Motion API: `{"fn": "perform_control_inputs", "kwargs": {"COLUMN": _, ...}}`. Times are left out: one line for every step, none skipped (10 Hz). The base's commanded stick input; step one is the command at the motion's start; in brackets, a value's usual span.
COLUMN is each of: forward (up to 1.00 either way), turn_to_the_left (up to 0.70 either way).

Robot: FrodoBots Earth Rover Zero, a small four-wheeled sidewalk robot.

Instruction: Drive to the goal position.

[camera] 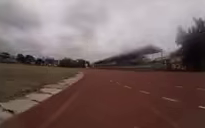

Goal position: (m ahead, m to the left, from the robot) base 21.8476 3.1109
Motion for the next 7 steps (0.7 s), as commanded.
{"fn": "perform_control_inputs", "kwargs": {"forward": 1.0, "turn_to_the_left": 0.0}}
{"fn": "perform_control_inputs", "kwargs": {"forward": 1.0, "turn_to_the_left": 0.0}}
{"fn": "perform_control_inputs", "kwargs": {"forward": 1.0, "turn_to_the_left": 0.0}}
{"fn": "perform_control_inputs", "kwargs": {"forward": 1.0, "turn_to_the_left": 0.0}}
{"fn": "perform_control_inputs", "kwargs": {"forward": 1.0, "turn_to_the_left": 0.0}}
{"fn": "perform_control_inputs", "kwargs": {"forward": 1.0, "turn_to_the_left": 0.0}}
{"fn": "perform_control_inputs", "kwargs": {"forward": 1.0, "turn_to_the_left": 0.0}}
